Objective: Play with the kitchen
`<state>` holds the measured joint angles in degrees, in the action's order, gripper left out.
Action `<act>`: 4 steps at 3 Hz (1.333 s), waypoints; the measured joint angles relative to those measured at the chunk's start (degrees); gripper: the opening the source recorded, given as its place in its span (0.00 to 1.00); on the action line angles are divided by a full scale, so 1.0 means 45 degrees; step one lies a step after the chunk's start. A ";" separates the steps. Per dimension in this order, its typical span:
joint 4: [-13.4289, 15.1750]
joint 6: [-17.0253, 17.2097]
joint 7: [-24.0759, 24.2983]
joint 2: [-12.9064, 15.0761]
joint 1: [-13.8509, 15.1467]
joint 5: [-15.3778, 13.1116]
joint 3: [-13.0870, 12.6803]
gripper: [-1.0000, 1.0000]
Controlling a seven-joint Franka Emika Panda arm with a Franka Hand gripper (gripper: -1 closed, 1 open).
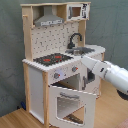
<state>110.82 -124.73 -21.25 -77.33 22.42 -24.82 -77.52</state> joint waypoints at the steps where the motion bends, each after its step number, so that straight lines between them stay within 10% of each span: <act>1: -0.0001 -0.1375 0.0006 -0.0027 0.0319 -0.0231 -0.0056 1.00; 4: 0.0130 -0.5675 -0.0010 -0.0396 0.0866 -0.0438 -0.0317 1.00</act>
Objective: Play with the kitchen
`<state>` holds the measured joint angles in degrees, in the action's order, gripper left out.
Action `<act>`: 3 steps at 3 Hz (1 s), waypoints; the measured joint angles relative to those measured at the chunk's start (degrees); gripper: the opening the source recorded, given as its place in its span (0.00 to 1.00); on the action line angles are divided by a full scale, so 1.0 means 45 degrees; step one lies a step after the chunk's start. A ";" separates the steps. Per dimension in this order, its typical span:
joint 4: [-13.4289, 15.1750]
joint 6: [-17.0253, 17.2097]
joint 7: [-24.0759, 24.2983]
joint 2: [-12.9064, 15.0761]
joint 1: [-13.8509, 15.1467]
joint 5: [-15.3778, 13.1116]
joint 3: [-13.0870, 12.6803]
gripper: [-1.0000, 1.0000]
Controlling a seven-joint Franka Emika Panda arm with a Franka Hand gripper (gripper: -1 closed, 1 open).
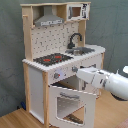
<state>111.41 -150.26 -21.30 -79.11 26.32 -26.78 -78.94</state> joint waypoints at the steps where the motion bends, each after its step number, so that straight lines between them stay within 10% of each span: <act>1: 0.0503 -0.1344 -0.0006 -0.0303 -0.0015 -0.0192 -0.0354 1.00; 3: 0.1562 -0.3588 0.0089 -0.1002 -0.0203 -0.0213 -0.0654 1.00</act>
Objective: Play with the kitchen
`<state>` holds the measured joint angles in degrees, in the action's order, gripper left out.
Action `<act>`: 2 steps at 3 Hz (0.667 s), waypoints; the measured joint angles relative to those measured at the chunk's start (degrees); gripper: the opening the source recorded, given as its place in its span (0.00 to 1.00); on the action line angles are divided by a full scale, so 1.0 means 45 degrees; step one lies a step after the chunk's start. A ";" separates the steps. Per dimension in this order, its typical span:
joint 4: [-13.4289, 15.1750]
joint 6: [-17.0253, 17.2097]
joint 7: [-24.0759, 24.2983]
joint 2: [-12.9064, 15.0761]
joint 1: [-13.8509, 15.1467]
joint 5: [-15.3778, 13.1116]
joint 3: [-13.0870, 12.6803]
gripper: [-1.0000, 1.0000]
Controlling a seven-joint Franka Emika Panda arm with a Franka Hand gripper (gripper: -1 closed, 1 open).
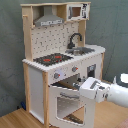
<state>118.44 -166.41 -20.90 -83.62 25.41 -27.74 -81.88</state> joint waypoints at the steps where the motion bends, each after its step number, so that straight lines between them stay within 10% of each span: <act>1: 0.0123 0.0012 0.1436 -0.0021 -0.0431 0.0004 -0.0390 1.00; 2: 0.0416 0.0018 0.2779 -0.0082 -0.0474 0.0003 -0.0809 1.00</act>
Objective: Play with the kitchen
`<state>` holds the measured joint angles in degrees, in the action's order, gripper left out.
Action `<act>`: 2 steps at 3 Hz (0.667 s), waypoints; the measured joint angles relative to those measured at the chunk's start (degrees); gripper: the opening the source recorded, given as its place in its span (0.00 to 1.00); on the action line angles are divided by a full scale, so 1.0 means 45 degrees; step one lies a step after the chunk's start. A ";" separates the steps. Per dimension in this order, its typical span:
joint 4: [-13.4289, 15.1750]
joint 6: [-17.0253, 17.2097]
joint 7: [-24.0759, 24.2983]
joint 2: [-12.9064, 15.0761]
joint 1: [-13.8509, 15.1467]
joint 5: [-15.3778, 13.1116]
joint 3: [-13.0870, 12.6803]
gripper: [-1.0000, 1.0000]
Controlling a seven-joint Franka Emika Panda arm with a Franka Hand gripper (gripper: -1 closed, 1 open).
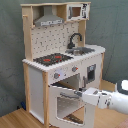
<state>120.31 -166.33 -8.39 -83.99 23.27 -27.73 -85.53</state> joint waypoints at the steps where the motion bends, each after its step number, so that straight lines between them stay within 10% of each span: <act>1: 0.0187 -0.0066 0.1363 -0.0122 0.0017 0.0000 -0.0328 1.00; 2: 0.0193 -0.0109 0.2837 -0.0129 0.0080 0.0002 -0.0590 1.00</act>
<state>121.18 -166.82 4.38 -84.57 23.63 -27.72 -88.18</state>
